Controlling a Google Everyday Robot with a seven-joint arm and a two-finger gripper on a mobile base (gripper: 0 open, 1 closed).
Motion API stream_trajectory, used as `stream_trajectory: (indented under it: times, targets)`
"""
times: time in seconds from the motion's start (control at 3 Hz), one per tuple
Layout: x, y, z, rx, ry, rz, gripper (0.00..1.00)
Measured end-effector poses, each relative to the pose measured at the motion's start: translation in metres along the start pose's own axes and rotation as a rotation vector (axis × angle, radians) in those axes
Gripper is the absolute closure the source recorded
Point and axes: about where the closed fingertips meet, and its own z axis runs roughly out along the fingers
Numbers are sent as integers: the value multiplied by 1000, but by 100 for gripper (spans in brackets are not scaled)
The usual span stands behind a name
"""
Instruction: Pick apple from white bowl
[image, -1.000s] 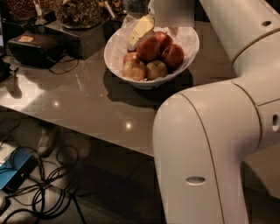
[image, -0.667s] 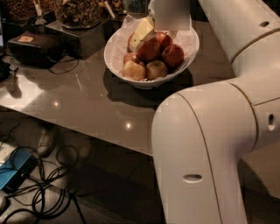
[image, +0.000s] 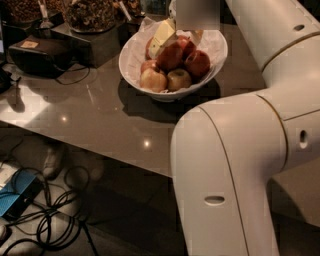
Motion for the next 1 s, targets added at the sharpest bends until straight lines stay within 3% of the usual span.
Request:
stream_trajectory:
  times: [1.0]
  targets:
    - [4,21,-52,-41,-65,-71,12]
